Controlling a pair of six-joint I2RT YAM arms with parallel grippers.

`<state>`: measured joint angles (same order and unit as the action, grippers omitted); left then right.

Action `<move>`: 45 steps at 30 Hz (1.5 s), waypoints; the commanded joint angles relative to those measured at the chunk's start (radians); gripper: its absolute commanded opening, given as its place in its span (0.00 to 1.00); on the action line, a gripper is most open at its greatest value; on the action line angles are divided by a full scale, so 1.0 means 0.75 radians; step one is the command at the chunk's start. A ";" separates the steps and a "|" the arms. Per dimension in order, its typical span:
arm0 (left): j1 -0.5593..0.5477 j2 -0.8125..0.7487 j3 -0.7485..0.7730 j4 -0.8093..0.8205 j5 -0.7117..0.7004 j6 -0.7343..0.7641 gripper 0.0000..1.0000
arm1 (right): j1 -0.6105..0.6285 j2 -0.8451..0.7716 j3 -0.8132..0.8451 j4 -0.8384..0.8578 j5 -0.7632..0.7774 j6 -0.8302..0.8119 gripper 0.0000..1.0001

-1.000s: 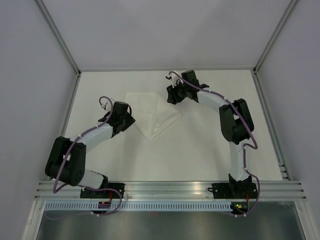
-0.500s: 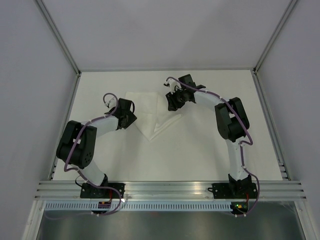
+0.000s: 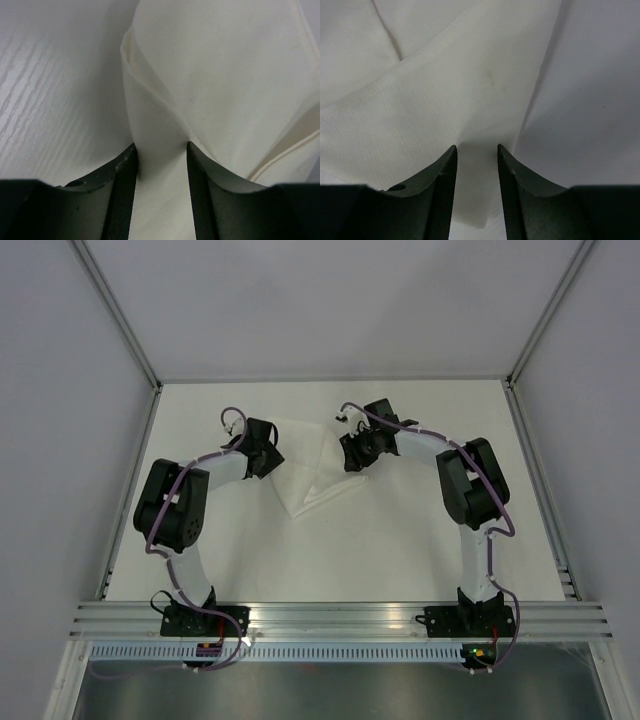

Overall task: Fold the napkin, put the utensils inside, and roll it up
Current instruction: Fold the napkin

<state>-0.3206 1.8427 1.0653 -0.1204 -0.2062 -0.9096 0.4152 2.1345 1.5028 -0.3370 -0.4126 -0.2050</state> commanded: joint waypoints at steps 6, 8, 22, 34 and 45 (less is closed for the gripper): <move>0.004 0.179 0.199 -0.032 0.207 0.233 0.47 | -0.008 -0.197 -0.275 0.024 0.047 0.167 0.44; 0.002 0.222 0.257 -0.034 0.256 0.260 0.47 | -0.008 -0.226 -0.331 0.038 0.025 0.204 0.44; -0.014 0.329 0.433 -0.054 0.426 0.350 0.48 | -0.014 -0.336 -0.451 0.079 0.030 0.339 0.44; 0.041 -0.045 0.357 -0.066 0.437 0.427 0.58 | -0.016 -0.549 -0.386 0.071 0.133 0.286 0.57; 0.045 -0.522 0.073 -0.075 0.436 0.464 0.59 | 0.164 -0.756 -0.478 0.161 0.392 -0.100 0.61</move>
<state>-0.2859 1.5177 1.1782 -0.1631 0.1089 -0.6037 0.4500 1.6314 1.1927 -0.2581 -0.2234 -0.1467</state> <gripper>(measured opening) 0.590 0.614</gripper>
